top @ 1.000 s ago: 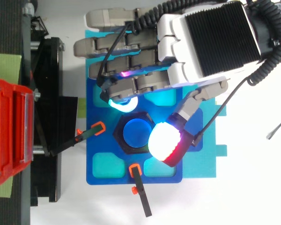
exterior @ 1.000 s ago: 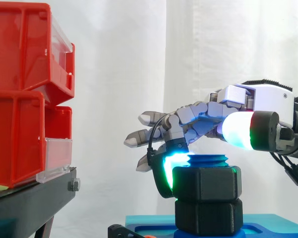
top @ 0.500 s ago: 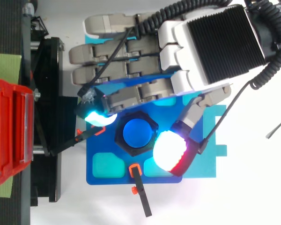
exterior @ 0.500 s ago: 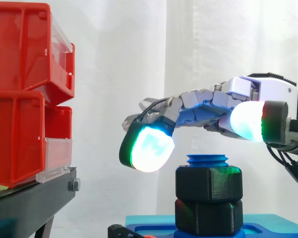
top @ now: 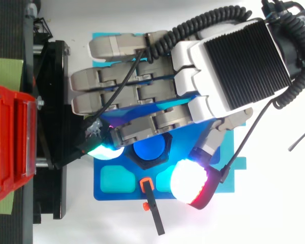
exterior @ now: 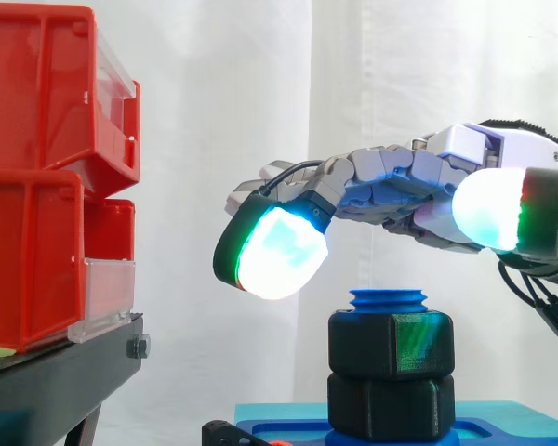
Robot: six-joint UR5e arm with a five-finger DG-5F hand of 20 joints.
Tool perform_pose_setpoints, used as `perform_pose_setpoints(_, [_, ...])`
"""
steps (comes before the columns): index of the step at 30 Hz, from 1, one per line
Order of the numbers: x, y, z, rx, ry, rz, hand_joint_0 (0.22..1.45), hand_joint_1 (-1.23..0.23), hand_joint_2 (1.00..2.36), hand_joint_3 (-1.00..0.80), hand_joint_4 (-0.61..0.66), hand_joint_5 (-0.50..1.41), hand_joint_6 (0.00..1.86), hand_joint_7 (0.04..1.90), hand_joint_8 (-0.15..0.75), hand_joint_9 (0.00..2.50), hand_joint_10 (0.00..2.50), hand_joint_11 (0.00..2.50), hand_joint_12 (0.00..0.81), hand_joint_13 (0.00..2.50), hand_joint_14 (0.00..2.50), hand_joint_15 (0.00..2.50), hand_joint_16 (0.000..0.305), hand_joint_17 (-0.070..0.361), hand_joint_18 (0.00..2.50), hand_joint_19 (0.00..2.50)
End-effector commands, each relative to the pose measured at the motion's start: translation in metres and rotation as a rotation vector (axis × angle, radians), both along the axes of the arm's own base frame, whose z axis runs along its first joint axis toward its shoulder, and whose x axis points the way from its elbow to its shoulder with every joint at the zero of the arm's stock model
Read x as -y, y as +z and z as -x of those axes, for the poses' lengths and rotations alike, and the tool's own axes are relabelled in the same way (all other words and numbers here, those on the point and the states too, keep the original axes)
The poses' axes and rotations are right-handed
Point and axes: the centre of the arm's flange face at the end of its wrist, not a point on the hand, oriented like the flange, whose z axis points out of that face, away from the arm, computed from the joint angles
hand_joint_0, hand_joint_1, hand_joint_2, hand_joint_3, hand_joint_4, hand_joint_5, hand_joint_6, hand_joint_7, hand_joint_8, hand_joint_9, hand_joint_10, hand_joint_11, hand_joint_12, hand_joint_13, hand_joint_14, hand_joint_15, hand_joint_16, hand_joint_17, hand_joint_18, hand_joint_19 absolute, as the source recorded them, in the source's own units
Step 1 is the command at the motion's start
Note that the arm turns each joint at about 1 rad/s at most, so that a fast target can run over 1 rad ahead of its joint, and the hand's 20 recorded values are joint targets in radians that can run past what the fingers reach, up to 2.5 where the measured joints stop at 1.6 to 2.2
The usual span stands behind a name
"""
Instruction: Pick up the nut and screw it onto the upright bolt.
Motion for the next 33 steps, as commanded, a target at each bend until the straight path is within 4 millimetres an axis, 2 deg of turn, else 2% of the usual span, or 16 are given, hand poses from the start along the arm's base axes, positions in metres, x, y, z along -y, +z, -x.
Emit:
perform_pose_setpoints(1, [-0.002, 0.000, 0.000, -0.003, 0.002, -0.001, 0.48, -0.10, 1.00, -0.50, 0.08, -0.22, 0.50, 0.65, 0.187, 0.22, 0.00, 0.00, 0.323, 0.03, 0.00, 0.00, 0.044, 0.099, 0.00, 0.00])
perform_pose_setpoints(27, [0.006, -0.006, 0.003, -0.053, -0.038, -0.012, 0.48, -0.13, 1.00, -0.50, 0.21, -0.15, 0.50, 0.91, 0.233, 0.33, 0.00, 0.00, 0.333, 0.08, 0.00, 0.00, 0.042, 0.095, 0.00, 0.00])
perform_pose_setpoints(33, [0.011, -0.006, 0.003, -0.052, -0.043, -0.011, 0.48, -0.11, 1.00, -0.50, 0.23, -0.13, 0.50, 1.02, 0.237, 0.33, 0.00, 0.00, 0.333, 0.06, 0.00, 0.00, 0.043, 0.096, 0.00, 0.00])
